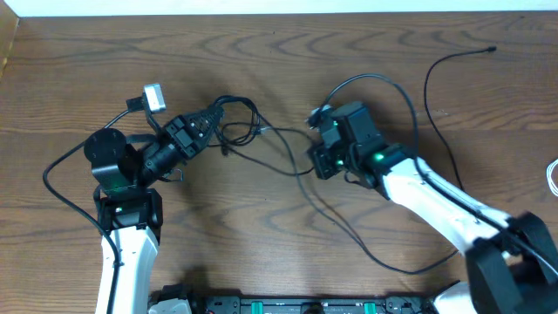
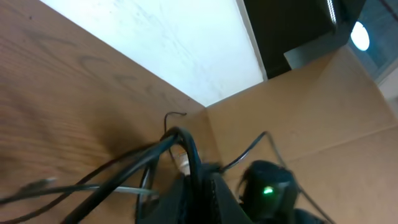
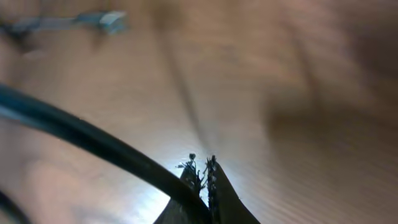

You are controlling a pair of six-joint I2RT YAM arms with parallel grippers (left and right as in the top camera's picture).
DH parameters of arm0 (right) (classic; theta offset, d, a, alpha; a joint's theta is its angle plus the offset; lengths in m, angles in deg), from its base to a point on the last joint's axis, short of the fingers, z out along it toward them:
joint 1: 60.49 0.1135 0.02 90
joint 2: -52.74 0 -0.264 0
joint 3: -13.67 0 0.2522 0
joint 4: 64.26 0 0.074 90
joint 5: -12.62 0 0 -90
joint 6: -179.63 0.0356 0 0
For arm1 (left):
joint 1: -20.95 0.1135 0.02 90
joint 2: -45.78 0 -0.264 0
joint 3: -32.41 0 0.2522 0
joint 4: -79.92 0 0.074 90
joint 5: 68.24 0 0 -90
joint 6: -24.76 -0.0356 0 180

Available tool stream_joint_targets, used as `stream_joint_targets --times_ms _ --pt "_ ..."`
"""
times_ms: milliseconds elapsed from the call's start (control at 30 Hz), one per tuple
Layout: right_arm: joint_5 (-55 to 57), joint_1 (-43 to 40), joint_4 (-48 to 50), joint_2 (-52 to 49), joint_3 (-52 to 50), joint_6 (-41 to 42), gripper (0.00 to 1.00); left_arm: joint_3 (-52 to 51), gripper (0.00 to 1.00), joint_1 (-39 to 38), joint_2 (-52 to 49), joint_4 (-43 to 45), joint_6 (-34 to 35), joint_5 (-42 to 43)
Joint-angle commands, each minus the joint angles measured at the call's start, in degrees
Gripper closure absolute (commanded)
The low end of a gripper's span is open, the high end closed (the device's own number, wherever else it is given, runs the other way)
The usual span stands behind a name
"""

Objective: Untangle cables

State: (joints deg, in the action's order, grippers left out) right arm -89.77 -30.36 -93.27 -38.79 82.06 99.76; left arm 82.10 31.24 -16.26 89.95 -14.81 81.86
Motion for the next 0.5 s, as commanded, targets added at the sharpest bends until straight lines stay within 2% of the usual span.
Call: stream_joint_targets --times_ms 0,100,267,467 --pt "27.50 -3.72 -5.64 8.41 -0.02 11.08 0.99 0.68 0.92 0.11 0.31 0.33 -4.81 0.74" --pt "40.17 -8.15 -14.19 14.19 -0.02 18.12 0.99 0.68 0.92 0.11 0.31 0.35 -6.97 -0.55" --pt "39.85 -14.58 -19.93 18.45 -0.02 18.32 0.99 0.68 0.92 0.11 0.31 0.33 -7.45 -3.43" --pt "36.52 -16.87 -21.64 19.43 -0.02 18.34 0.99 0.68 0.92 0.11 0.31 -2.73 -11.02 -7.67"
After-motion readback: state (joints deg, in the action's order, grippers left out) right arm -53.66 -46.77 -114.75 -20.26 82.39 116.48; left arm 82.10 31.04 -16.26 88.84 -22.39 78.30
